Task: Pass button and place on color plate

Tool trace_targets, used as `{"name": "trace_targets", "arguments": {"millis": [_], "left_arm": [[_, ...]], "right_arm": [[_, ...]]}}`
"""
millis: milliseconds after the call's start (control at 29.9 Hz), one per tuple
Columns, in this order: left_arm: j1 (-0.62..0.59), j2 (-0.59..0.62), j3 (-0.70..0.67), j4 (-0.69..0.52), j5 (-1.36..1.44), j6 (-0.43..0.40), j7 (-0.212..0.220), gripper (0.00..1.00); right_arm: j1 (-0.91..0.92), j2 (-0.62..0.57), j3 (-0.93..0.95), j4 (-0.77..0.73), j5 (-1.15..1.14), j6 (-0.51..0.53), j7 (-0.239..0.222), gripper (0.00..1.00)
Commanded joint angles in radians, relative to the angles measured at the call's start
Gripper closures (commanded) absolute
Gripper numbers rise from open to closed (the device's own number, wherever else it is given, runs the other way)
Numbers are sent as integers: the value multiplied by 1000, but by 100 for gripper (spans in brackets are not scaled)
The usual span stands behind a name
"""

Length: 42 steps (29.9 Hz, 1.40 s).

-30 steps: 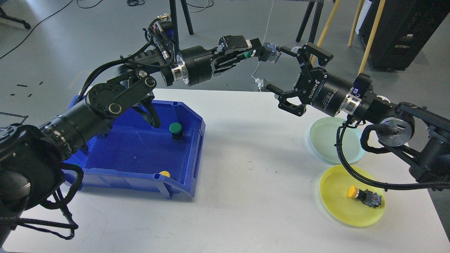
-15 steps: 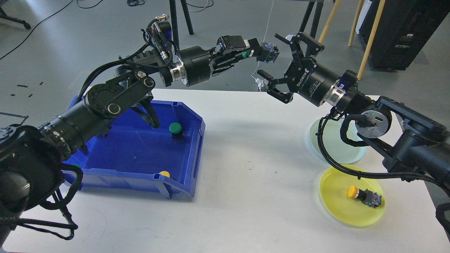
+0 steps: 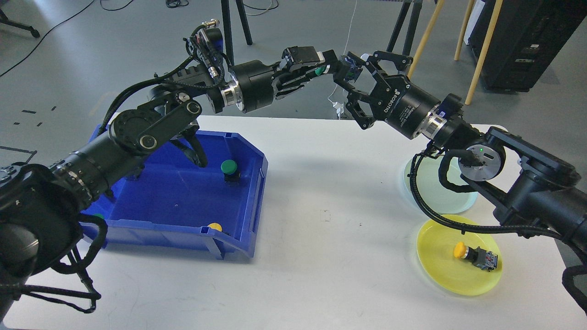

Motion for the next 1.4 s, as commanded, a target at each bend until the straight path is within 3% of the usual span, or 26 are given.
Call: {"name": "trace_targets", "arguments": {"millis": [0,234,501,568,702,902,1069,1169,1269,1370], "left_arm": [[0,0,0,0,0,0,0,95],[2,0,0,0,0,0,0,91],[5,-2,-3,2,-52,0,0,38],[5,-2,-3,5,-81,0,0,29],[14,-3,-3,11,-93,0,0,20],[14,-7,-3,41,-153,0,0,13],[26,-10,-3,78,-213,0,0,12],[31,6,-7,83,-243,0,0,12],[52,55,-21,92,-312,0,0,12],[66,101,-21,92,-355,0,0,12]], "right_arm": [[0,0,0,2,0,-2,0,100],[0,0,0,3,0,-2,0,100],[-4,-1,0,8,0,-2,0,100],[-6,-1,0,8,0,-2,0,100],[-6,-1,0,8,0,-2,0,100],[-39,-26,69,2,3,-5,8,100],[-174,-102,208,5,70,-40,3,100],[-282,-142,262,6,117,-124,-3,100],[-372,-146,270,-13,169,-274,-21,100],[-415,-136,262,-43,189,-417,-101,100]]}}
